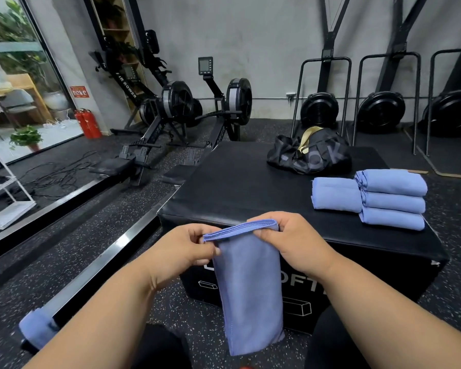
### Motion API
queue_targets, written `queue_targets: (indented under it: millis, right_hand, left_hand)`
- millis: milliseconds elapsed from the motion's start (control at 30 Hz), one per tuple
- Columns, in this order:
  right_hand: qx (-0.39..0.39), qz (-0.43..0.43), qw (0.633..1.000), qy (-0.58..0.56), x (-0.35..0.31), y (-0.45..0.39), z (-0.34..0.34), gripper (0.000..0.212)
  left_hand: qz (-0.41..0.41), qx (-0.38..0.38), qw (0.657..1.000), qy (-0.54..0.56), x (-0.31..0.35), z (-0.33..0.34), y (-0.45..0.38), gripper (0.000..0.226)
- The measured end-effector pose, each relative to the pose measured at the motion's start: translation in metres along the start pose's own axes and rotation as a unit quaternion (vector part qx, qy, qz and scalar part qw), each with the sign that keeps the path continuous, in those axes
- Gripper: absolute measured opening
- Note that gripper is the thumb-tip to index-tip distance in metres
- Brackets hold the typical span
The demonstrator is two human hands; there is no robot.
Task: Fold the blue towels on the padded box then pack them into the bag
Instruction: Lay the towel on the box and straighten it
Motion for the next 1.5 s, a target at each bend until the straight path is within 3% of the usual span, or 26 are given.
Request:
queue_targets:
  millis: [133, 500, 633, 700, 867, 1000, 1100, 1200, 1300, 1400, 1467, 1500]
  right_hand:
    - [-0.029, 0.019, 0.999, 0.007, 0.011, -0.008, -0.008, 0.015]
    - [-0.081, 0.119, 0.987, 0.067, 0.075, -0.030, -0.017, 0.016]
    - [-0.070, 0.136, 0.987, 0.043, 0.078, -0.073, -0.023, 0.017]
    - [-0.028, 0.121, 0.992, 0.034, 0.070, -0.111, -0.031, 0.018]
    - [0.100, 0.009, 0.992, 0.079, 0.012, -0.225, -0.069, 0.005]
    - [0.164, -0.130, 0.972, 0.110, -0.053, -0.285, -0.095, 0.003]
    - [0.171, -0.175, 0.965, 0.093, -0.069, -0.290, -0.103, 0.004]
    - [0.150, -0.157, 0.969, 0.118, -0.026, -0.264, -0.091, 0.008]
    - [0.089, -0.057, 0.978, 0.182, 0.065, -0.219, -0.062, 0.005]
    - [-0.055, 0.074, 0.974, 0.207, 0.149, -0.160, -0.024, 0.011]
    - [-0.136, 0.118, 0.963, 0.201, 0.182, -0.130, -0.005, 0.029]
    - [-0.141, 0.128, 0.962, 0.195, 0.192, -0.124, -0.001, 0.033]
  left_hand:
    - [0.029, 0.078, 0.993, -0.088, -0.002, -0.017, -0.016, 0.004]
    - [-0.021, 0.077, 0.991, -0.110, -0.009, -0.035, -0.076, 0.034]
    - [-0.014, 0.107, 0.985, -0.133, 0.027, -0.061, -0.121, 0.017]
    - [0.016, 0.122, 0.982, -0.142, 0.062, -0.075, -0.144, 0.020]
    - [0.109, 0.242, 0.957, -0.115, 0.181, -0.105, -0.172, 0.020]
    - [0.231, 0.248, 0.940, -0.036, 0.266, -0.118, -0.156, 0.013]
    - [0.283, 0.239, 0.929, -0.007, 0.282, -0.116, -0.142, 0.011]
    - [0.245, 0.204, 0.946, -0.050, 0.231, -0.110, -0.164, 0.012]
    - [0.130, 0.183, 0.971, -0.082, 0.130, -0.102, -0.203, 0.012]
    - [-0.012, 0.120, 0.993, 0.010, 0.030, -0.078, -0.227, 0.023]
    - [-0.092, 0.132, 0.984, 0.075, -0.019, -0.071, -0.236, 0.025]
    - [-0.114, 0.160, 0.977, 0.088, -0.035, -0.072, -0.238, 0.021]
Point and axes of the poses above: each hand's wrist, its own y-axis away from the middle knuckle, its own z-axis out of the palm, x = y × z, the point moved 4 cm from there along -y, towards the middle knuckle, and after that the axes turned 15 degrees about -z, right-handed, at the moved point
